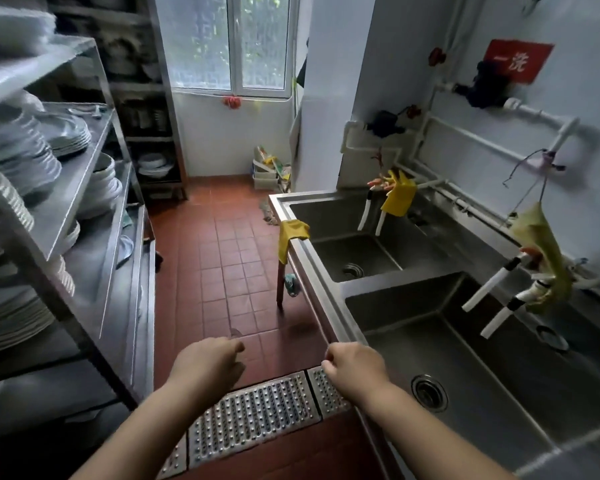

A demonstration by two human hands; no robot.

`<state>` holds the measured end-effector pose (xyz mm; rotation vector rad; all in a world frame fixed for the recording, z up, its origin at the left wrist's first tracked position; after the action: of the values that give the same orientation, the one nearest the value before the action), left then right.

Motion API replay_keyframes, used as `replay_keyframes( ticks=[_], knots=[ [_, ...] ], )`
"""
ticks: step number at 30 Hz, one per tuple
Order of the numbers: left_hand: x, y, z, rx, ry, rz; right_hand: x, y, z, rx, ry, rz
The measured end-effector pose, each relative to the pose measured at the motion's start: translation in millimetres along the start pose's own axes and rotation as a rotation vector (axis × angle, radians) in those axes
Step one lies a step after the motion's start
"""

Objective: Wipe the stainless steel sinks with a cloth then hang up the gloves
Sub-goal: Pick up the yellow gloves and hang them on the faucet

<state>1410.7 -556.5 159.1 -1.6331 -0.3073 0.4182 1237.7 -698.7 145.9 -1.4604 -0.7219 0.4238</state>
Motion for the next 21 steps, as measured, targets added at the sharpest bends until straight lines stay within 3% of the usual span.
replay_keyframes(
  ticks=[7, 21],
  knots=[
    [45.5, 13.8, -120.0, 0.057, 0.079, 0.027, 7.7, 14.9, -97.9, -0.006, 0.119, -0.053],
    [23.8, 57.4, -391.4, 0.063, 0.167, 0.02, -126.3, 26.7, -322.2, -0.005, 0.358, -0.058]
  ],
)
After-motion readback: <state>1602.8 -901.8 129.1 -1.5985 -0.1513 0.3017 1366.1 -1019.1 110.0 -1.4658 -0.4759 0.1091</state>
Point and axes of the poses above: each hand's wrist, its own z-axis away from the middle knuckle, its own y-axis out of the palm, x = y × z, the point moved 7 cm from there along -z, towards the middle knuckle, and after that the axes turned 10 degrees about -x, right-handed, at the moved point
